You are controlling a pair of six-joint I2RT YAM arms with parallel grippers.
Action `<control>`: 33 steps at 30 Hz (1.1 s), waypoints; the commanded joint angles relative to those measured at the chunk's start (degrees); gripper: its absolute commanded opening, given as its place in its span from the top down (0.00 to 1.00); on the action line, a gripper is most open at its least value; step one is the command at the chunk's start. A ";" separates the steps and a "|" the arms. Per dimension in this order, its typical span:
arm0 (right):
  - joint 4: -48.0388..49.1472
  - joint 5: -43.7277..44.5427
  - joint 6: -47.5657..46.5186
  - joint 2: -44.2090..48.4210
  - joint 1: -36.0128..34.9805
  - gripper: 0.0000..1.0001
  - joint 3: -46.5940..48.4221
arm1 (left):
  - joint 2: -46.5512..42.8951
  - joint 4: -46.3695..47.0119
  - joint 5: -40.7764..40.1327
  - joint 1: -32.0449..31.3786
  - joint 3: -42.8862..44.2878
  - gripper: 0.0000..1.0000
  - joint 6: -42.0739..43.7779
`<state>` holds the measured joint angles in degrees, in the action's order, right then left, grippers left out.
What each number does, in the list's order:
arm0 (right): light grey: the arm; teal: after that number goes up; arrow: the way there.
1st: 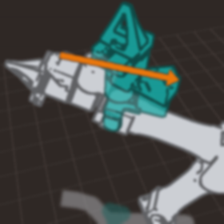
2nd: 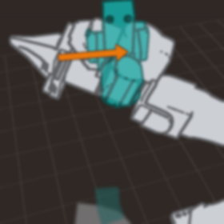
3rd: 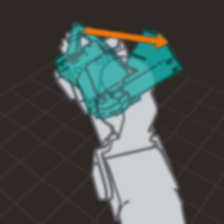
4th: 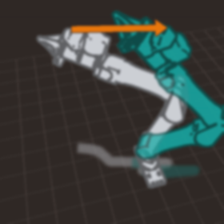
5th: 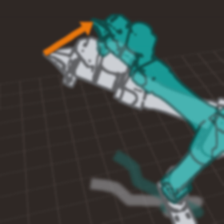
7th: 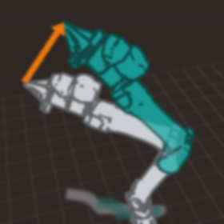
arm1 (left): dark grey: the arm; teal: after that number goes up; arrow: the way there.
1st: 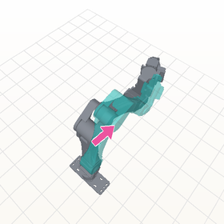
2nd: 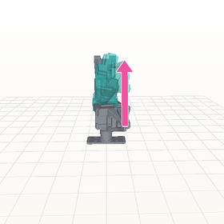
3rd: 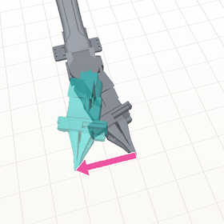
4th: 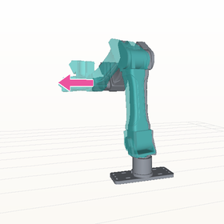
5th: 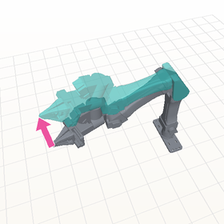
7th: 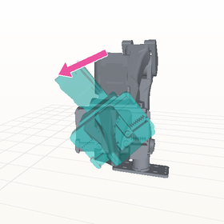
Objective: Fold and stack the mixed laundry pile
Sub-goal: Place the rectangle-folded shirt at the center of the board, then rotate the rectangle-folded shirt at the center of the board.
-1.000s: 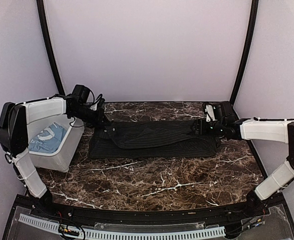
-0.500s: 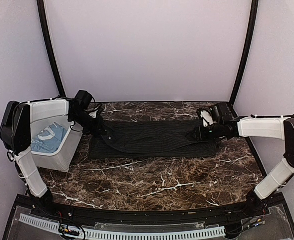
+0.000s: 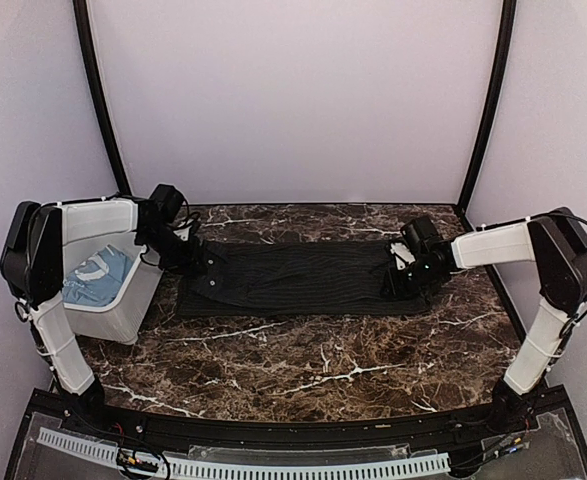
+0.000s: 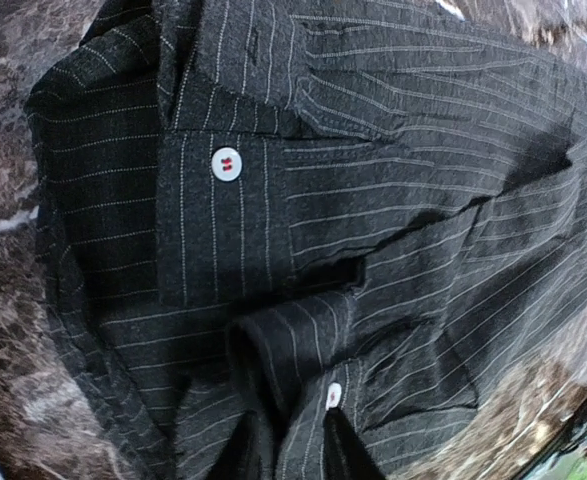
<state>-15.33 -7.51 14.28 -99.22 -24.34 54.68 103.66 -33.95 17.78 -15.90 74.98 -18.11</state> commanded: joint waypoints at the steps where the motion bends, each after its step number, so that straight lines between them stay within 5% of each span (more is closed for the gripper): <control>1: -2.66 -0.14 1.60 -0.30 0.21 0.66 1.95 | 0.32 -3.67 -7.06 -0.86 0.50 0.68 1.07; 8: -5.04 0.77 2.72 0.40 0.66 0.63 2.69 | -4.76 -2.75 -15.30 -7.90 2.72 0.44 5.76; 12: -6.60 1.78 3.54 -0.07 1.93 0.62 3.50 | -4.61 -0.45 -19.19 -12.24 4.53 0.38 8.90; 19: -7.27 0.80 5.69 0.40 5.01 0.62 3.24 | 3.87 1.33 -14.42 -12.55 7.46 0.39 9.36; 26: -7.84 0.14 5.33 0.02 7.02 0.60 4.72 | 10.16 -3.62 -23.48 -15.57 6.80 0.41 9.03; 33: -8.33 -0.27 4.91 0.22 7.77 0.57 9.42 | 10.45 -7.08 -24.42 -21.66 2.48 0.47 3.47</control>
<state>-23.97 -7.51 19.18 -99.53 -17.02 60.49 114.91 -35.07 -5.17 -33.56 80.05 -11.33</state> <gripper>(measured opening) 0.417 0.538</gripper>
